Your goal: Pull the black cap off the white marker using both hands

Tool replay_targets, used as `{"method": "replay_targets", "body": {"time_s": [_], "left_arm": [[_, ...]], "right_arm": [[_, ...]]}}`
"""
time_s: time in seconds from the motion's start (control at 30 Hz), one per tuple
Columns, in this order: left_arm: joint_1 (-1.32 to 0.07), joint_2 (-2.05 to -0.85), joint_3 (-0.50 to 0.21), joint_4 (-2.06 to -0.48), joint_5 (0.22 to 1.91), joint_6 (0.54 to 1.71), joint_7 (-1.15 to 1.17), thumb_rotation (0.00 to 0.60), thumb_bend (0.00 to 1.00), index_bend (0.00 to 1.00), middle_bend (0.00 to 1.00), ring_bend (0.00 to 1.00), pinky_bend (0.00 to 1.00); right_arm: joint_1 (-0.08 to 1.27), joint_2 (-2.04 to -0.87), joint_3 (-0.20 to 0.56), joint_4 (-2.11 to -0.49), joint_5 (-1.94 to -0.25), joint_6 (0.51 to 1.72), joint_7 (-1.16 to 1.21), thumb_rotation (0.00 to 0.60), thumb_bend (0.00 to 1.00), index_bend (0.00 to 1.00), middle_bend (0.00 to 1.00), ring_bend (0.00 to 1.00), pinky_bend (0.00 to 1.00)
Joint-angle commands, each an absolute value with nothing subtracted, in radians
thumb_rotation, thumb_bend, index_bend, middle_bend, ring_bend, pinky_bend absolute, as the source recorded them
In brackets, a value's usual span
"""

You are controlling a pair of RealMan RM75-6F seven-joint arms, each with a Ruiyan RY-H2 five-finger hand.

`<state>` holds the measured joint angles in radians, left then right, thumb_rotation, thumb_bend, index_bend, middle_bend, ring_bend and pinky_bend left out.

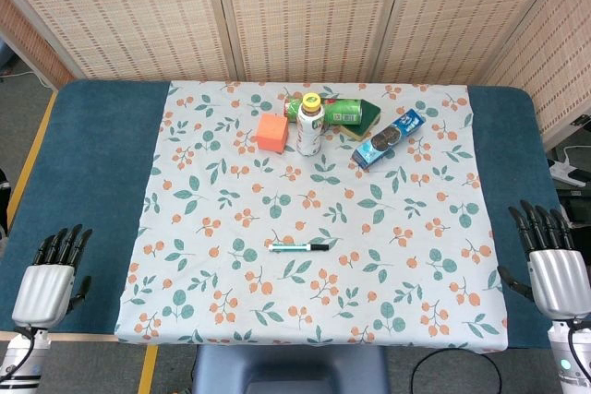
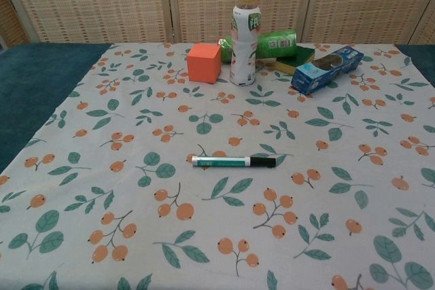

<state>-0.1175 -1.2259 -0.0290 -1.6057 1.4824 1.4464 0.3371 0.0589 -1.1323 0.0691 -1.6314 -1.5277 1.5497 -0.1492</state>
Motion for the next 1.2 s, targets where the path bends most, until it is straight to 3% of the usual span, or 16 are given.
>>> {"method": "replay_targets", "body": {"time_s": [0.03,0.2,0.3,0.4,0.47,0.67,0.87,1.2], "left_arm": [[-0.12,-1.223,-0.021,-1.61,1.494,1.441,0.323,0.6,0.43,0.0,0.0,0.0,0.11],[-0.136,-1.231,0.004,-1.61,1.561,1.433,0.272,0.6,0.43,0.0,0.0,0.0,0.13],[-0.167,-1.255,0.015,-1.632,1.582,1.379,0.319,0.6,0.43,0.0,0.01,0.01,0.23],[-0.214,-1.305,0.001,-1.652,1.589,1.322,0.428,0.6,0.44,0.03,0.05,0.14,0.39],[-0.253,-1.357,-0.016,-1.643,1.604,1.289,0.47,0.6,0.44,0.08,0.11,0.27,0.52],[-0.358,-1.47,-0.068,-1.612,1.561,1.164,0.462,0.6,0.44,0.18,0.26,0.45,0.7],[-0.431,-1.631,-0.089,-1.592,1.482,1.072,0.601,0.6,0.44,0.21,0.3,0.57,0.81],[-0.548,-1.839,-0.138,-1.419,1.454,1.031,0.758,0.6,0.44,0.22,0.29,0.69,0.85]], "right_arm": [[0.057,-1.131,0.067,-1.637,-1.535,1.554,-0.149,0.6,0.1,0.0,0.0,0.0,0.0],[0.051,-1.126,0.059,-1.642,-1.547,1.559,-0.152,0.6,0.1,0.0,0.0,0.0,0.0],[0.05,-1.128,0.054,-1.64,-1.551,1.556,-0.157,0.6,0.1,0.0,0.0,0.0,0.0],[0.054,-1.133,0.048,-1.634,-1.546,1.535,-0.167,0.6,0.1,0.0,0.0,0.0,0.0],[0.058,-1.138,0.047,-1.634,-1.543,1.524,-0.175,0.6,0.1,0.0,0.0,0.0,0.0],[0.071,-1.14,0.034,-1.624,-1.556,1.492,-0.153,0.6,0.1,0.0,0.0,0.0,0.0],[0.086,-1.166,0.036,-1.601,-1.533,1.453,-0.16,0.6,0.1,0.0,0.0,0.0,0.0],[0.102,-1.169,0.036,-1.598,-1.492,1.398,-0.154,0.6,0.1,0.0,0.0,0.0,0.0]]}}
